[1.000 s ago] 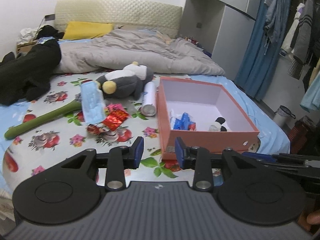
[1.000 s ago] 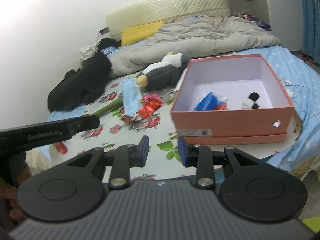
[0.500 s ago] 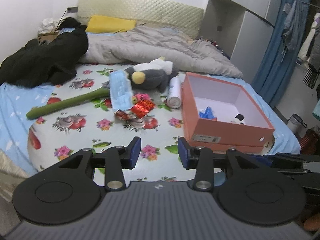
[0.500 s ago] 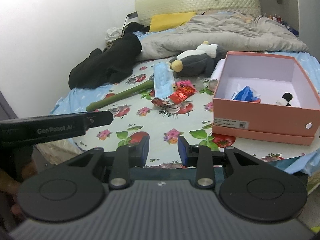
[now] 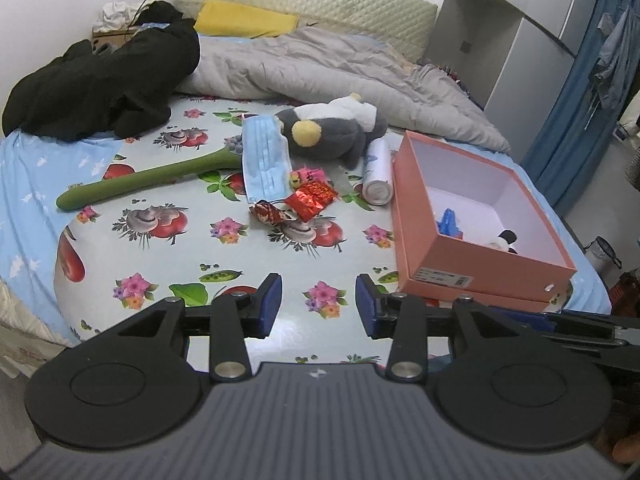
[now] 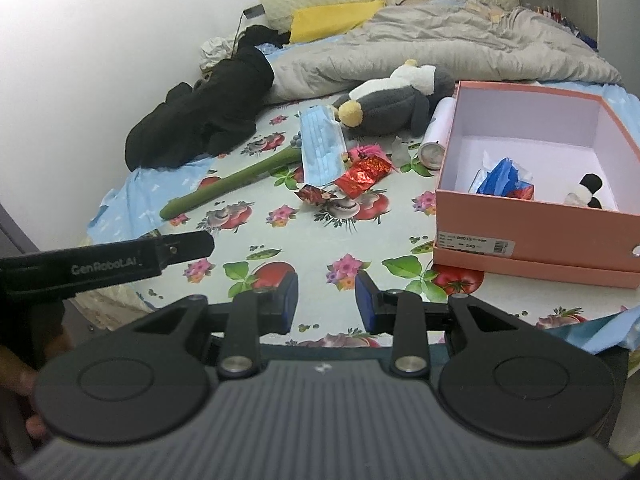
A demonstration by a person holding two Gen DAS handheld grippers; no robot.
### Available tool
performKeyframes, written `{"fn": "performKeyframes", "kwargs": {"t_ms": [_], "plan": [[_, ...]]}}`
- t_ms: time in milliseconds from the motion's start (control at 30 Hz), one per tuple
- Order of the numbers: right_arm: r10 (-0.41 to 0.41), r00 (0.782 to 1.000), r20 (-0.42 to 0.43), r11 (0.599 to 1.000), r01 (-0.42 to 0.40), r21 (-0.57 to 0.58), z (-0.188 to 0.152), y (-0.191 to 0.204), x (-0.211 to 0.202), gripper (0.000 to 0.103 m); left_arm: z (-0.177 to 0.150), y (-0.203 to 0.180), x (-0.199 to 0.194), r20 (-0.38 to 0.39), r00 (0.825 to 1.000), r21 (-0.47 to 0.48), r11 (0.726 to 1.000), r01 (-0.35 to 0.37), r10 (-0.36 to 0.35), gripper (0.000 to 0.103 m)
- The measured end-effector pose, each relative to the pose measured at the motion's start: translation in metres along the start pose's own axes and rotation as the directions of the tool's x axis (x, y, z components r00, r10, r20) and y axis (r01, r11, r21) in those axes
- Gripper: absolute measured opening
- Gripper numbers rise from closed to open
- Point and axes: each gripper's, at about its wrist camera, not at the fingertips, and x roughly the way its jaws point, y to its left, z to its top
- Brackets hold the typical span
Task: Organize soft objects
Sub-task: 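Withdraw both tools from the pink box toward the candy wrappers on the bed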
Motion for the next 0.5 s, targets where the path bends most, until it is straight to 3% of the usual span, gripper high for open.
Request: {"fn": "performKeyframes", "kwargs": {"t_ms": [500], "plan": [[-0.015,0.997,-0.081,0.999,0.018,0.040,0.039,-0.009,0.077,0.036,0.037,0.035,0.079,-0.105,0.994,-0.011,0.999,-0.030,0.029,0.047]]}}
